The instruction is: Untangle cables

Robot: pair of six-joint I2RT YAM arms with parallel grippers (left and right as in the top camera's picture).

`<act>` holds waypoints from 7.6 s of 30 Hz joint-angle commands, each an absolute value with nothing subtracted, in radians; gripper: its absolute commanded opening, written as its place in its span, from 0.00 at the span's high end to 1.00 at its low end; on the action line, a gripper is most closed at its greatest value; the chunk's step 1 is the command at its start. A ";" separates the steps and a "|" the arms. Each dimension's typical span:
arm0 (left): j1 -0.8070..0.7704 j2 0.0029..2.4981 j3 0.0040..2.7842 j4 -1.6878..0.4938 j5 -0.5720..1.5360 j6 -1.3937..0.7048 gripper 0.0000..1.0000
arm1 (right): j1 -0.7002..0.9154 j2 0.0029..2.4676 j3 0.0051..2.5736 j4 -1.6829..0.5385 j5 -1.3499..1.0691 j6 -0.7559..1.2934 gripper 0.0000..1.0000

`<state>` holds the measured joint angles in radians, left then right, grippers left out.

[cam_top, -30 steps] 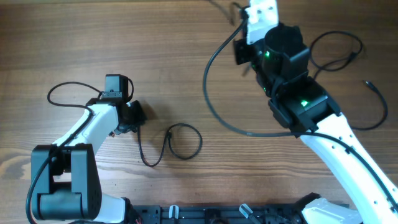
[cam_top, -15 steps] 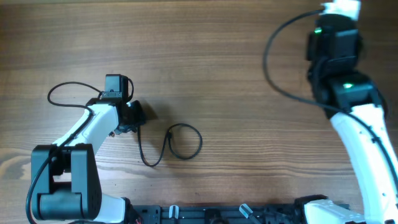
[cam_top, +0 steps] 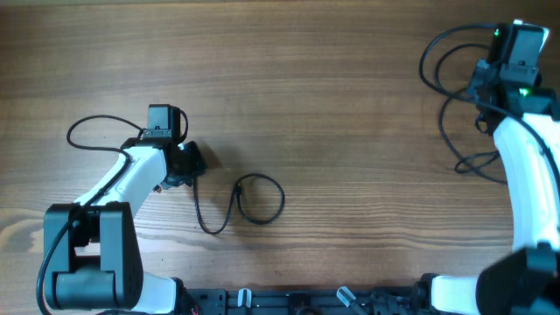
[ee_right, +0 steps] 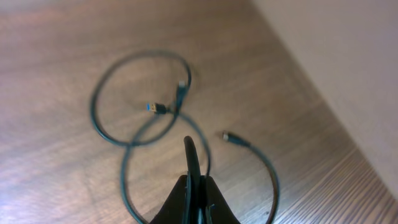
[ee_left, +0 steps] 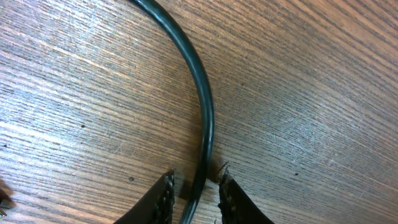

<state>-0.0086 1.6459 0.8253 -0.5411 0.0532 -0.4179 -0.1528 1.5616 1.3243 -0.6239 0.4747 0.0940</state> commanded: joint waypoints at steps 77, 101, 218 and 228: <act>-0.014 1.653 1.058 -0.313 0.509 -0.801 0.96 | 0.263 1.792 1.328 -0.778 -0.533 0.428 0.16; -0.075 1.657 1.065 -0.471 0.478 -0.581 0.96 | 0.528 1.954 1.327 -0.499 -0.464 0.677 0.25; -0.083 1.689 1.065 -0.397 0.147 -0.636 0.10 | 0.564 1.958 1.326 -0.435 -0.561 0.323 0.34; -0.082 1.805 1.065 -0.392 0.136 -0.636 0.50 | 0.564 1.958 1.326 -0.438 -0.553 0.322 0.27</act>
<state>-0.0776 1.7515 1.0542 -0.3950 0.1547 -0.6460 0.5606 1.9469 1.3243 -0.4355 -0.5743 0.3195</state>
